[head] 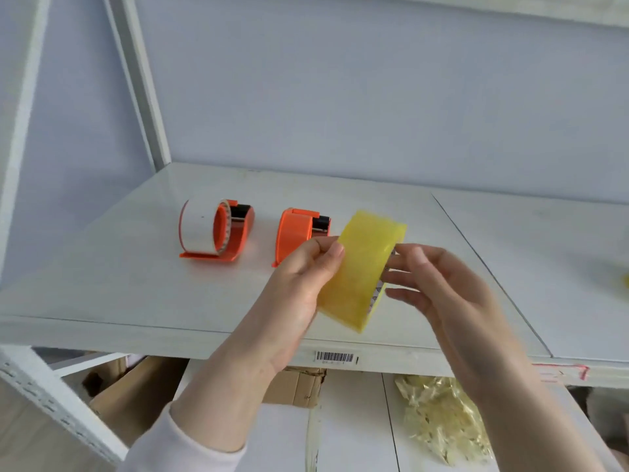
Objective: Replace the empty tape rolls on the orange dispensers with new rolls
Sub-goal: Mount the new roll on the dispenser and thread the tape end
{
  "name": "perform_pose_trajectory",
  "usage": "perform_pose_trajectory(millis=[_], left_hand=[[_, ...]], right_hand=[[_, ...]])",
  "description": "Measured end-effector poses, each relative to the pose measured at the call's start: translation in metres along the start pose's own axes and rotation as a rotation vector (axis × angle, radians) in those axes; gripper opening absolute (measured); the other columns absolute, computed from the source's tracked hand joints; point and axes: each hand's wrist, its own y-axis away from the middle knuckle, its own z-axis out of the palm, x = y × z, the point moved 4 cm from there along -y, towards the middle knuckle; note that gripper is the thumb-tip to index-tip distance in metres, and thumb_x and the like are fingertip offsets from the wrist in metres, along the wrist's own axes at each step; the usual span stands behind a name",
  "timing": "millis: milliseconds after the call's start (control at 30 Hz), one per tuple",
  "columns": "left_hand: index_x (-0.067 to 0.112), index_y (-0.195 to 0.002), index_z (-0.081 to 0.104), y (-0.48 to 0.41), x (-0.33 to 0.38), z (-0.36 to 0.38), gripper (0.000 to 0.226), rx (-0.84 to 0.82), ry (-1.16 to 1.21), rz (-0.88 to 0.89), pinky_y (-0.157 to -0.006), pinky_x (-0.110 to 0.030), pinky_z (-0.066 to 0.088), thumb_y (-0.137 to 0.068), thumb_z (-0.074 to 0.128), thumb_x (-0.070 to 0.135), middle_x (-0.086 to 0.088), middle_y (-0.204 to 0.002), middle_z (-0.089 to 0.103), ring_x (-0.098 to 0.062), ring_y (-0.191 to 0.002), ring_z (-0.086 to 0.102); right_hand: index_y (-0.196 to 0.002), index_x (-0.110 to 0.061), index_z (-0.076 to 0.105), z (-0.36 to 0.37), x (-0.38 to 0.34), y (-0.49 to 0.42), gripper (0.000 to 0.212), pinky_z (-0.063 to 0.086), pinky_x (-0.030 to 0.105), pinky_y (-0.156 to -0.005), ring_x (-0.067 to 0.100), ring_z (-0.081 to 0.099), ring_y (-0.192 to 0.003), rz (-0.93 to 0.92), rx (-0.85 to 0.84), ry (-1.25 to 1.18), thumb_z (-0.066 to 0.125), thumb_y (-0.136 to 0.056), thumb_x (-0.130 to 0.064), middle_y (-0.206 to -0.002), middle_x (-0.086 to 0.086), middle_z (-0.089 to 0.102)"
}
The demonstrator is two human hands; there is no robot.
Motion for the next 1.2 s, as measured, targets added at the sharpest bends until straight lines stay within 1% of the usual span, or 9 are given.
perform_pose_trajectory(millis=[167,367,500,600,733,800,900,1033,1200], left_hand=[[-0.002,-0.119,0.055,-0.010,0.001,0.005,0.042,-0.117,0.181,-0.045,-0.075,-0.026,0.055,-0.082,0.050,0.019,-0.014,-0.102,0.066,-0.021,-0.090,0.063],[-0.003,-0.117,0.057,-0.017,0.010,-0.002,0.039,-0.209,0.204,-0.035,-0.067,-0.020,0.054,-0.083,0.048,0.014,-0.010,-0.095,0.068,-0.015,-0.082,0.066],[-0.001,-0.117,0.058,-0.020,0.014,-0.008,0.036,-0.203,0.131,-0.024,-0.076,-0.021,0.055,-0.085,0.055,0.016,-0.009,-0.099,0.070,-0.014,-0.088,0.066],[0.005,-0.113,0.062,-0.024,0.022,-0.018,0.032,-0.140,-0.203,0.084,-0.078,-0.019,0.055,-0.086,0.055,0.021,-0.008,-0.100,0.072,-0.009,-0.088,0.066],[0.021,-0.094,0.067,-0.038,0.037,-0.059,0.015,0.204,-0.718,0.387,-0.073,-0.004,0.043,-0.085,0.058,0.028,0.015,-0.089,0.067,0.004,-0.080,0.062],[0.020,-0.103,0.060,-0.047,0.023,-0.083,0.022,0.364,-0.710,0.345,-0.080,-0.011,0.043,-0.083,0.060,0.029,0.008,-0.092,0.062,-0.001,-0.085,0.058],[0.010,-0.120,0.049,-0.061,-0.012,-0.094,0.058,0.274,-0.690,0.057,-0.095,-0.030,0.043,-0.077,0.055,0.048,-0.002,-0.107,0.058,-0.018,-0.104,0.056],[0.014,-0.089,0.054,-0.072,-0.031,-0.087,0.022,0.167,-0.747,-0.028,-0.056,-0.007,0.036,-0.090,0.050,0.036,0.008,-0.070,0.052,-0.012,-0.066,0.049],[0.026,-0.066,0.041,-0.074,-0.029,-0.081,0.031,0.246,-0.710,0.129,-0.052,-0.007,0.036,-0.096,0.041,0.020,0.011,-0.060,0.045,0.010,-0.052,0.048]], right_hand=[[-0.128,-0.019,0.049,0.012,0.004,0.004,0.060,0.055,0.027,-0.079,0.014,0.067,-0.097,-0.011,-0.156,-0.035,0.064,-0.070,-0.021,-0.113,0.001,0.069],[-0.133,-0.016,0.044,0.029,0.003,0.003,0.059,0.052,0.021,-0.076,0.013,0.067,-0.099,-0.049,-0.233,-0.061,0.058,-0.077,-0.008,-0.119,-0.001,0.066],[-0.126,-0.019,0.051,0.037,0.003,-0.003,0.049,0.052,0.018,-0.072,0.010,0.069,-0.091,-0.052,-0.131,-0.066,0.063,-0.079,-0.019,-0.103,-0.001,0.074],[-0.121,-0.019,0.056,0.039,0.005,-0.007,0.046,0.054,0.020,-0.077,0.014,0.070,-0.092,-0.035,-0.096,-0.068,0.057,-0.076,-0.026,-0.095,0.000,0.076],[-0.089,-0.022,0.072,0.036,0.010,-0.015,0.028,0.055,0.026,-0.082,0.008,0.070,-0.087,0.000,0.053,-0.129,0.053,-0.072,-0.034,-0.087,-0.005,0.077],[-0.077,-0.026,0.075,0.033,0.012,-0.021,0.027,0.054,0.038,-0.087,0.012,0.070,-0.085,-0.001,0.157,-0.151,0.051,-0.075,-0.038,-0.082,-0.006,0.076],[-0.076,-0.025,0.073,0.042,0.011,-0.037,0.032,0.050,0.043,-0.087,0.015,0.068,-0.082,-0.046,0.229,-0.134,0.046,-0.090,-0.034,-0.077,-0.007,0.075],[-0.091,-0.016,0.069,0.063,0.021,-0.064,0.033,0.046,0.047,-0.093,0.023,0.063,-0.091,-0.053,0.254,-0.117,0.039,-0.095,-0.031,-0.090,0.004,0.070],[-0.128,-0.006,0.050,0.076,0.045,-0.076,0.063,0.038,0.047,-0.107,0.028,0.050,-0.125,-0.008,0.289,-0.047,0.039,-0.082,-0.048,-0.133,0.016,0.055]])
